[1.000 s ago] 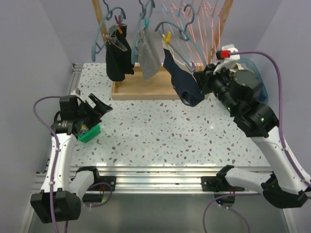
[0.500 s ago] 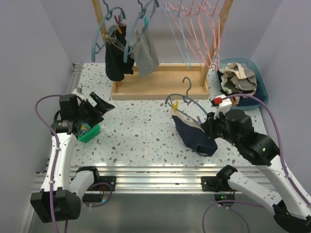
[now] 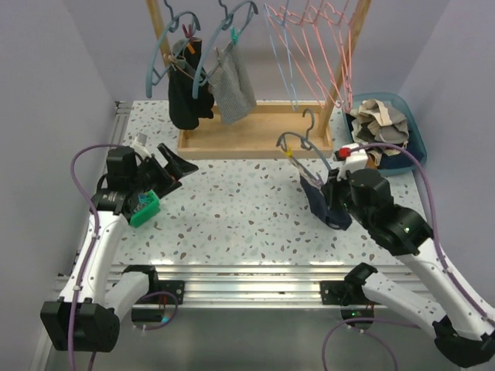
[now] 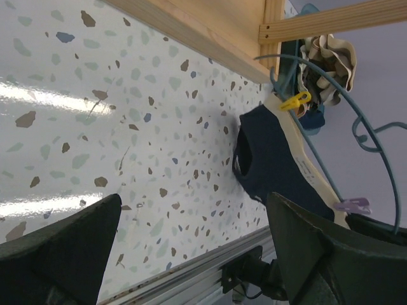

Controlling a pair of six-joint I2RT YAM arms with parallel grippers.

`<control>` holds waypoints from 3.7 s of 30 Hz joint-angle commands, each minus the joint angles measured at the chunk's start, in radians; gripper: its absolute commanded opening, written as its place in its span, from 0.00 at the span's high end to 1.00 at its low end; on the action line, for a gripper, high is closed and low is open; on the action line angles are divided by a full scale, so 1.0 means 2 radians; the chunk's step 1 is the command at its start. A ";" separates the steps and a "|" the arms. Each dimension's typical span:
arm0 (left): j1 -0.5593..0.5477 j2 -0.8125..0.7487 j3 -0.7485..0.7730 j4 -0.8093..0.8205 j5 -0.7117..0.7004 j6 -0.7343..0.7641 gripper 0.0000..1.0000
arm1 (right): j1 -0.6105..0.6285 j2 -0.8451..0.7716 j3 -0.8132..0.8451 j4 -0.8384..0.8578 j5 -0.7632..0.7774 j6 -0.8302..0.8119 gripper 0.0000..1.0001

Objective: Remove the underwear clipped to the hanger

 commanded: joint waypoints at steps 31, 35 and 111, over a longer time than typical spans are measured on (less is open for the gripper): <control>-0.347 0.152 -0.010 0.182 -0.226 -0.214 0.04 | 0.147 0.153 -0.159 0.220 0.028 0.154 1.00; -0.360 0.158 0.013 0.203 -0.245 -0.205 0.04 | 0.148 0.151 -0.158 0.214 0.036 0.153 1.00; -0.397 0.241 -0.072 0.398 -0.125 -0.372 0.00 | 0.148 0.105 -0.146 0.191 0.041 0.187 1.00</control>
